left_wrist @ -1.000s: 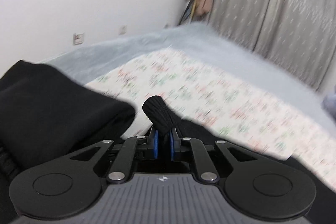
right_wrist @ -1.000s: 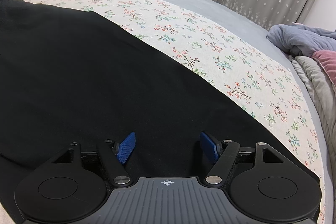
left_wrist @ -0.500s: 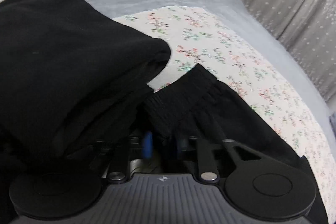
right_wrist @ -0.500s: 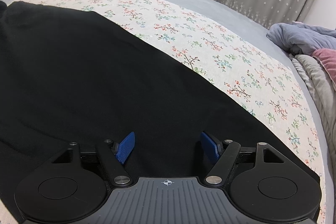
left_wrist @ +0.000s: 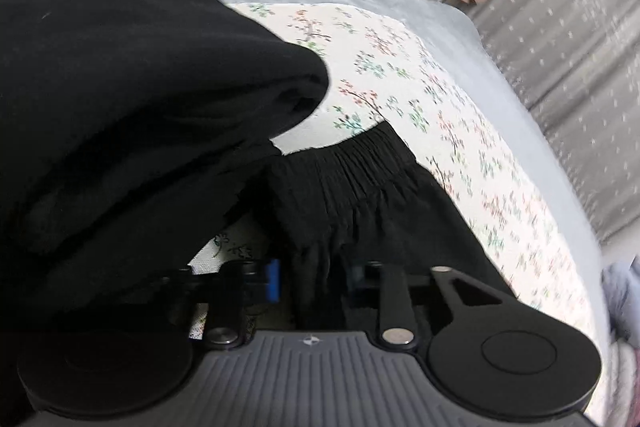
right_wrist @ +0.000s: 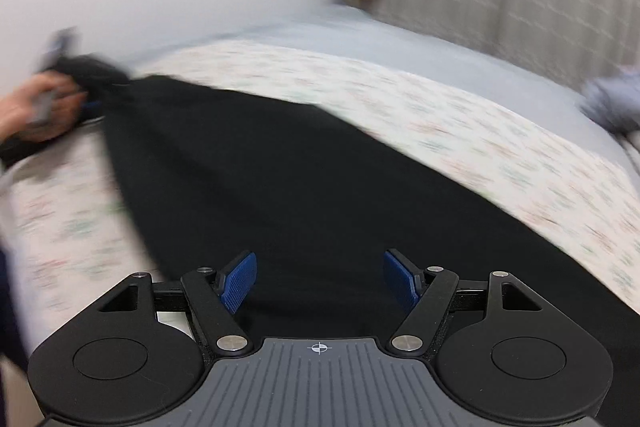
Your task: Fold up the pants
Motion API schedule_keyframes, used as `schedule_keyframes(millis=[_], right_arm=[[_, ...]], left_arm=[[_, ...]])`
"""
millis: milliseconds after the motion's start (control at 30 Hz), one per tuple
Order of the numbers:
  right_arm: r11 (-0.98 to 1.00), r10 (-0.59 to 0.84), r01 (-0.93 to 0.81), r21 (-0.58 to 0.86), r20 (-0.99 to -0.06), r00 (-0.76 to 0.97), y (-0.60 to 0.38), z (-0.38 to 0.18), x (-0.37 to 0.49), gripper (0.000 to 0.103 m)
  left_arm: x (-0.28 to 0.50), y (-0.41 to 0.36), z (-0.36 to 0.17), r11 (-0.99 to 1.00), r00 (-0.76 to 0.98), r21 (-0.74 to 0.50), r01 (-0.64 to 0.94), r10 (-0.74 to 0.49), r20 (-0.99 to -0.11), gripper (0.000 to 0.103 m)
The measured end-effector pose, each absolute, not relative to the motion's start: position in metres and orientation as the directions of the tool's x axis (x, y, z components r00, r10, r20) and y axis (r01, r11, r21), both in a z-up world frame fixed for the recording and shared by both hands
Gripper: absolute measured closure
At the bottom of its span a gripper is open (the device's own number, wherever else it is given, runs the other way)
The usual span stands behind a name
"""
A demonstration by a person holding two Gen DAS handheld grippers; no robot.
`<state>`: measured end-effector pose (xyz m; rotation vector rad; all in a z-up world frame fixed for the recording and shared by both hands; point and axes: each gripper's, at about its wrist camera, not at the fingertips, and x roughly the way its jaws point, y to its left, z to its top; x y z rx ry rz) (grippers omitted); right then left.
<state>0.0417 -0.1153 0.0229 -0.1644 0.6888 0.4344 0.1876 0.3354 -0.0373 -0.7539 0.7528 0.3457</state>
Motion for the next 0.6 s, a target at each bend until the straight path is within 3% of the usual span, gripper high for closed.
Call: schedule_keyframes(millis=[100, 167, 200, 367, 533, 600], right_arm=[[0.807, 0.316, -0.566, -0.171, -0.684, 0.658, -0.064, 0.002, 0.017, 0.042], [0.741, 0.257, -0.595, -0.311, -0.688, 0.679, -0.037, -0.012, 0.003, 0.062], [0.714, 0.251, -0.606, -0.351, -0.68, 0.689, -0.028, -0.015, -0.003, 0.066], [0.708, 0.311, -0.642, -0.293, -0.688, 0.656, -0.009, -0.019, 0.0, 0.068], [0.666, 0.152, -0.528, -0.526, -0.598, 0.787, 0.025, -0.04, 0.017, 0.068], [0.614, 0.128, -0.525, -0.589, -0.582, 0.803, 0.034, -0.051, 0.016, 0.077]], left_arm=[[0.184, 0.342, -0.036, 0.674, 0.706, -0.521, -0.523, 0.001, -0.708, 0.065], [0.18, 0.34, -0.035, 0.684, 0.706, -0.515, -0.517, 0.001, -0.708, 0.065], [0.175, 0.343, -0.035, 0.684, 0.706, -0.516, -0.516, -0.001, -0.708, 0.065], [0.173, 0.339, -0.035, 0.698, 0.703, -0.501, -0.513, 0.006, -0.711, 0.063], [0.173, 0.334, -0.031, 0.712, 0.703, -0.482, -0.511, 0.023, -0.711, 0.065], [0.171, 0.334, -0.027, 0.716, 0.715, -0.486, -0.501, 0.025, -0.699, 0.073]])
